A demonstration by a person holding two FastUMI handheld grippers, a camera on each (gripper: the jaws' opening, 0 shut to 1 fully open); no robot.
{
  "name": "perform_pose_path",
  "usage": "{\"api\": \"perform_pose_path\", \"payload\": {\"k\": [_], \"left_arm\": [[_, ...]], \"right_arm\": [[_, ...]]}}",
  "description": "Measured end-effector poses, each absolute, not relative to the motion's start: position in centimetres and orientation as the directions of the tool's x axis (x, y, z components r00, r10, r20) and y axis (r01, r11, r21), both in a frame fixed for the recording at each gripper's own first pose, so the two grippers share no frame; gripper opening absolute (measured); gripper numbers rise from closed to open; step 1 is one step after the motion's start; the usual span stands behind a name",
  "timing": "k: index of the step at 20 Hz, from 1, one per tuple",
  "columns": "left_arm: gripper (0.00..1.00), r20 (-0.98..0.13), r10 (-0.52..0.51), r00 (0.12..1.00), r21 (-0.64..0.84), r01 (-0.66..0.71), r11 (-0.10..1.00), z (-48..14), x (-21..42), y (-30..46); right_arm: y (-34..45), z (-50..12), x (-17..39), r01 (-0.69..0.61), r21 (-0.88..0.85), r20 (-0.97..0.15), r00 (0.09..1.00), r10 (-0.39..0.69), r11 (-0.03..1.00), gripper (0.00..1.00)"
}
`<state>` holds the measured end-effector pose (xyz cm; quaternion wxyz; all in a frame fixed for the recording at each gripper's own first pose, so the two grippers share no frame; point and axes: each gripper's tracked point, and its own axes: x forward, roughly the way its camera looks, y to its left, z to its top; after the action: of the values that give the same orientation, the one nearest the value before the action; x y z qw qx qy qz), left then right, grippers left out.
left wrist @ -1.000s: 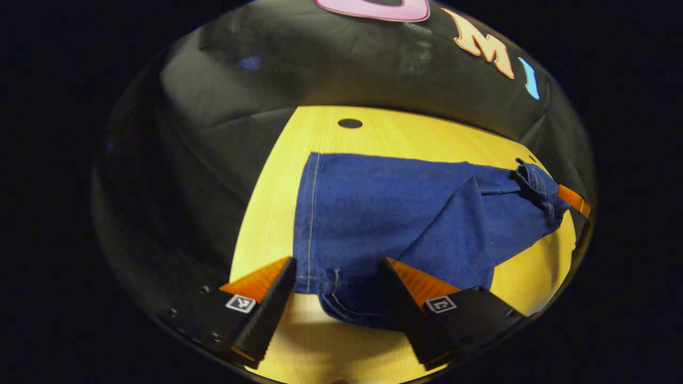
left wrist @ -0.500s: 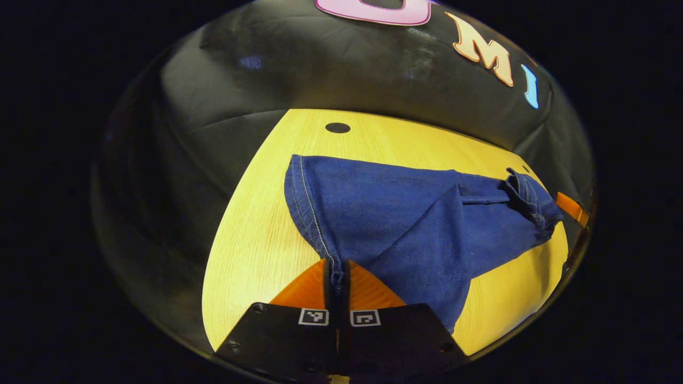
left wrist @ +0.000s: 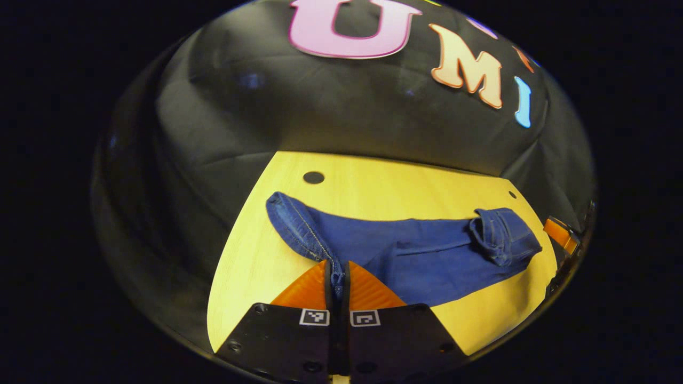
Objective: Grasp the waist and the cuffs of the jeans and fold them to make the two legs overlap; first hold the waist and fold one-third of the jeans toward the cuffs, then hold the cuffs and fold the remaining one-third in the same direction to finish folding.
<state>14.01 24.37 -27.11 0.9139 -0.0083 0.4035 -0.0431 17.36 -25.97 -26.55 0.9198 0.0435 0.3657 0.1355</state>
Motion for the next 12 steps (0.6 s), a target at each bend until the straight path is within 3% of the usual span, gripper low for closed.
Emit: {"api": "perform_pose_path", "payload": {"k": [12], "left_arm": [[0.00,-0.689,-0.222,0.690,-0.075,0.237,0.969,-23.4,17.6,7.6]], "right_arm": [[-36.5,-22.3,17.5,-0.192,0.177,-0.630,0.731,0.262,0.965,0.97]]}}
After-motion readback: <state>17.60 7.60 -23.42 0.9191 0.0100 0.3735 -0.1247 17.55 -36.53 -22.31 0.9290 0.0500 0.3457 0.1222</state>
